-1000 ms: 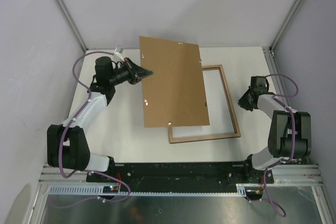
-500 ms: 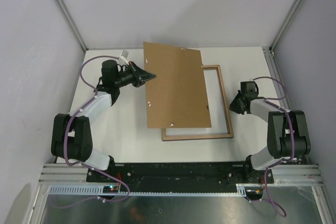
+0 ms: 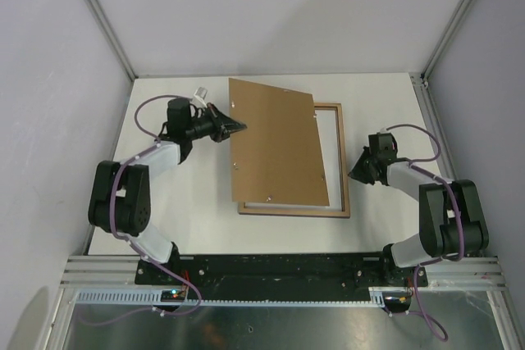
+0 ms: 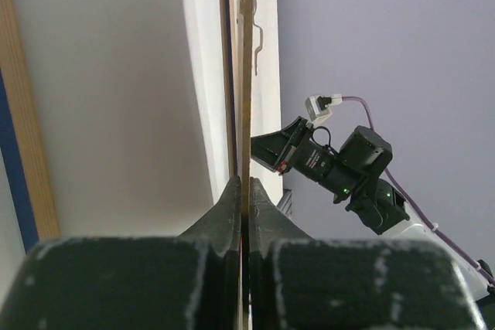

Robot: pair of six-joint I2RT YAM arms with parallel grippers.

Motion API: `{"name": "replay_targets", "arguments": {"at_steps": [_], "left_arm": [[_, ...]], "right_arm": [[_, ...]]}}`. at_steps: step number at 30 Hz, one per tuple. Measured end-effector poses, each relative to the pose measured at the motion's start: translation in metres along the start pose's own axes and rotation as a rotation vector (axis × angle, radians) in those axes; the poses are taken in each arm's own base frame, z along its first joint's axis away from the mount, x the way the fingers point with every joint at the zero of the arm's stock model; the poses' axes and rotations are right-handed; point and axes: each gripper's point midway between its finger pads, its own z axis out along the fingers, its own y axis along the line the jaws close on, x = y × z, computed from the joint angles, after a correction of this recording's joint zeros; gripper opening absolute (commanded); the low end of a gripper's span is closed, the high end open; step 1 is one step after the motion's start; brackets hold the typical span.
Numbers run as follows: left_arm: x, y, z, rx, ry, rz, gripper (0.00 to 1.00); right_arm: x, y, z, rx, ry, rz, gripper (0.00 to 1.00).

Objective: Put the photo into the frame
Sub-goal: Place the backboard on the frame body.

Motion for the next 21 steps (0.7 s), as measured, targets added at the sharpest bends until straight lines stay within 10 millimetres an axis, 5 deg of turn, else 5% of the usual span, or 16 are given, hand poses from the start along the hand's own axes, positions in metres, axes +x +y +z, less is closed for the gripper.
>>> {"name": "replay_targets", "arguments": {"at_steps": [9,15,21], "left_arm": [[0.01,0.025,0.014,-0.02,0.071,-0.073,0.0],[0.007,0.027,0.025,-0.008,0.087,-0.075,0.0],[0.002,0.025,0.037,0.012,0.1,-0.063,0.0]], "right_arm": [[-0.015,-0.007,-0.005,0.028,-0.018,0.024,0.18],[-0.034,0.005,-0.004,0.009,-0.048,0.024,0.17],[-0.027,-0.002,0.008,0.036,-0.01,0.025,0.17]]}}
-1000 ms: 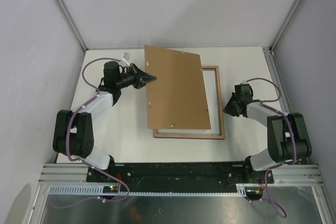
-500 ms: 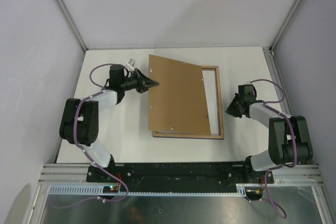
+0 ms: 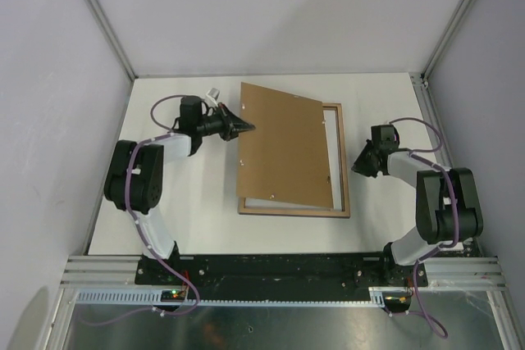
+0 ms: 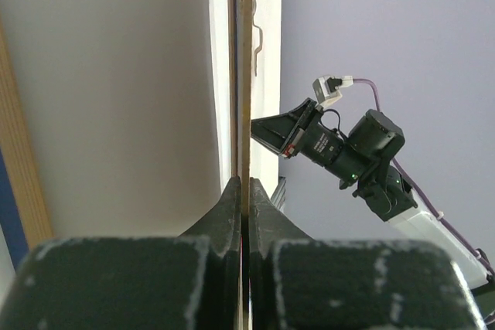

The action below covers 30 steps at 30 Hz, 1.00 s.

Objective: Put the photo into the frame
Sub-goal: Place the backboard on the frame body.

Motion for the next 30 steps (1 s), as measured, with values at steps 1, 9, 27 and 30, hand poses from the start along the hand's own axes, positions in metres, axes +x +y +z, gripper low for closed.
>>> {"name": "replay_targets", "arguments": {"at_steps": [1,9,27,30], "left_arm": [[0.0,0.001,0.002,0.0,0.003,0.0,0.0],[0.011,0.014,0.014,-0.012,0.041,-0.025,0.0],[0.008,0.022,0.033,0.001,0.057,-0.04,0.0],[0.004,0.02,0.035,0.012,0.054,-0.031,0.0]], "right_arm": [[0.002,-0.002,0.002,0.006,0.007,0.001,0.17],[-0.005,0.004,0.01,-0.014,0.001,0.001,0.17],[-0.007,0.012,0.014,-0.034,-0.003,-0.012,0.17],[-0.006,0.013,0.014,-0.036,-0.002,-0.017,0.17]]}}
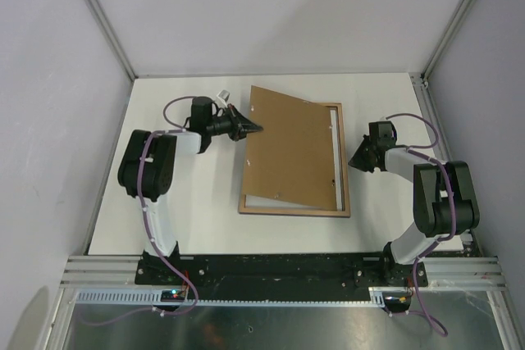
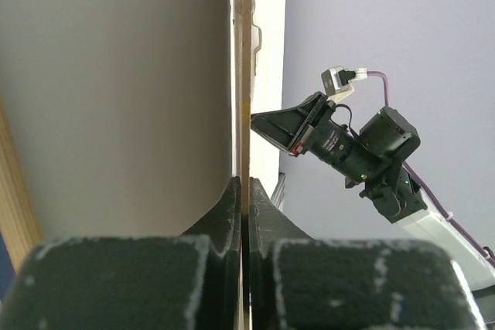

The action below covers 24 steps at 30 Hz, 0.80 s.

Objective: Put the photo into the frame
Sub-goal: Place the backboard on the frame body.

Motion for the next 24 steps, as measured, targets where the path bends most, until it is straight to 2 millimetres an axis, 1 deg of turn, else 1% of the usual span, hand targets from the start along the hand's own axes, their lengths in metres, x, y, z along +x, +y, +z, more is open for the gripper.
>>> {"name": "replay_targets", "arguments": {"at_steps": [7,11,24], "left_arm": [[-0.003,0.003,0.005,0.01,0.004,0.007,0.0],[-0.002,0.007,0.008,0.01,0.009,0.006,0.0],[0.003,0.01,0.018,0.026,0.024,0.018,0.0]], "right_arm": [[0.0,0.001,0.0,-0.002,0.001,-0.004,0.17],[0.001,0.003,0.001,-0.006,0.002,-0.008,0.17],[0.001,0.007,0.003,-0.011,0.003,-0.019,0.17]]}}
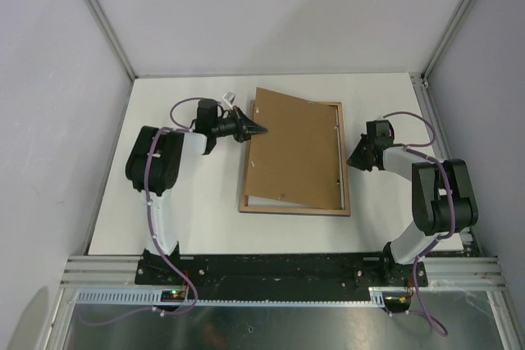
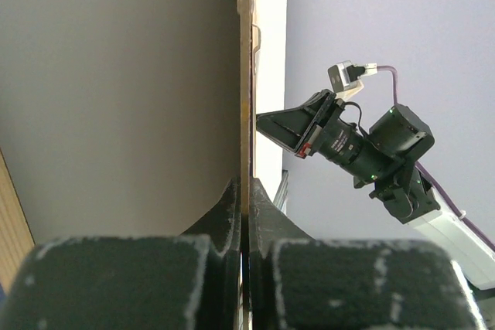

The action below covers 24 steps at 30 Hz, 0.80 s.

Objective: Put the photo into the frame
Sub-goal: Place the backboard on the frame body.

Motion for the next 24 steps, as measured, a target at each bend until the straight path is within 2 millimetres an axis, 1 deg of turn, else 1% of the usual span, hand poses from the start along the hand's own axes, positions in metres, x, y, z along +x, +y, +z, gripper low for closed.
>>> {"name": "replay_targets", "arguments": {"at_steps": [9,13,14,16,19,24], "left_arm": [[0.003,0.006,0.007,0.005,0.009,-0.015,0.0],[0.003,0.005,0.008,0.009,0.009,-0.013,0.0],[0.003,0.005,0.008,0.011,0.008,-0.012,0.02],[0.003,0.005,0.008,0.01,0.008,-0.012,0.09],[0.004,0.006,0.008,0.01,0.01,-0.013,0.22],[0.01,0.005,0.012,0.01,0.026,-0.009,0.42]], "right_arm": [[0.0,0.0,0.0,0.0,0.001,-0.006,0.17],[0.0,0.0,0.0,0.0,0.001,-0.006,0.17],[0.0,0.0,0.0,0.0,0.001,-0.006,0.17],[-0.001,0.0,0.0,0.001,0.001,-0.007,0.17],[0.0,0.0,0.0,0.001,0.001,-0.012,0.17],[0.0,0.001,0.0,0.002,-0.001,-0.02,0.17]]}}
